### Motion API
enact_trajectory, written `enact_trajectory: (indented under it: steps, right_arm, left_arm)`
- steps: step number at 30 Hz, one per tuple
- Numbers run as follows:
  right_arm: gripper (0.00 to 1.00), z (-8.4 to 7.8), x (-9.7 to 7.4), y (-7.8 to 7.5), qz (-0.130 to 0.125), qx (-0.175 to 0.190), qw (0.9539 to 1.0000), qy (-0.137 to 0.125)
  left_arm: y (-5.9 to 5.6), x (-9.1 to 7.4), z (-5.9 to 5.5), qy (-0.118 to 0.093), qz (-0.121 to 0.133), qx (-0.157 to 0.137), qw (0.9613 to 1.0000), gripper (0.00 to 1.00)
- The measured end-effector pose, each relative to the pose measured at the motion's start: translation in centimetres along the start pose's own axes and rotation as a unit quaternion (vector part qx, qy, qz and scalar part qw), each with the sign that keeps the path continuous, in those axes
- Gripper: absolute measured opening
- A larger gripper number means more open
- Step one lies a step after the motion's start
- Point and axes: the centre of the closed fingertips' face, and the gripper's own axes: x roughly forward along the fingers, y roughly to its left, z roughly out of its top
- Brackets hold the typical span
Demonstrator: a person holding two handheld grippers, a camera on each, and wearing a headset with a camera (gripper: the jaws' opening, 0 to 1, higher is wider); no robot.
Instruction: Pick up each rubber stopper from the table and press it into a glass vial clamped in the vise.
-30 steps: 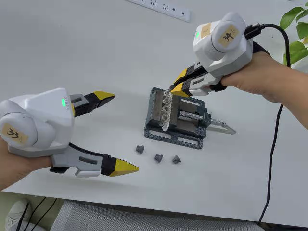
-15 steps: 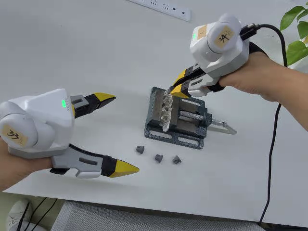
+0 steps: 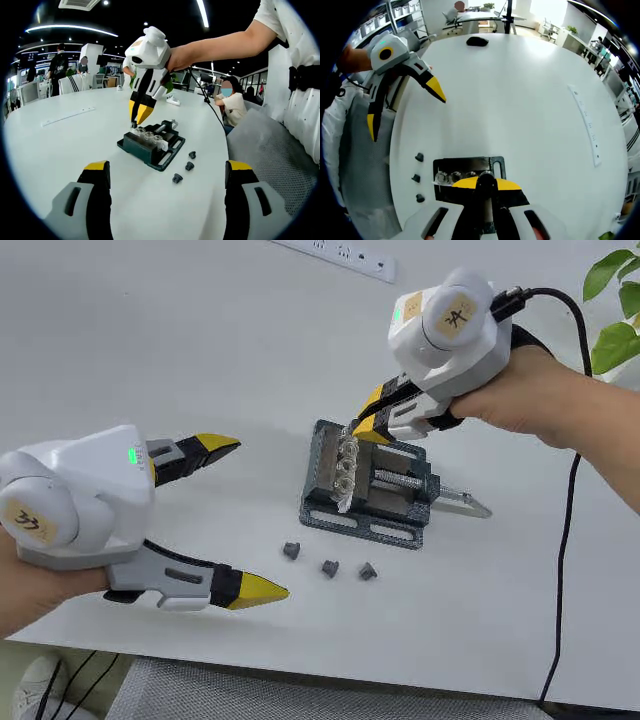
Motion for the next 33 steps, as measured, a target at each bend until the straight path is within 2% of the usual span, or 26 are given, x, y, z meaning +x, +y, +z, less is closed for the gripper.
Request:
enact_trajectory:
  steps: [6,13,26,33]
  right_arm:
    - [0.06,-0.04,0.03,0.18,0.001,0.002,0.9999,0.011]
    - [0.07,-0.06,0.03,0.06,0.0,0.009,1.0,0.004]
    - [0.07,-0.14,-0.04,-0.04,-0.002,-0.005,1.0,0.002]
    - [0.06,-0.08,-0.09,0.11,-0.007,-0.038,0.9988,0.032]
  left_arm:
    - [-0.05,0.1,0.23,-0.001,-0.002,0.001,1.0,0.95]
    - [-0.05,0.19,0.6,-0.002,-0.004,0.004,1.0,0.95]
    - [-0.12,0.08,0.52,-0.001,-0.003,0.002,1.0,0.95]
    - [-0.07,0.15,0.55,-0.003,-0.003,0.002,1.0,0.95]
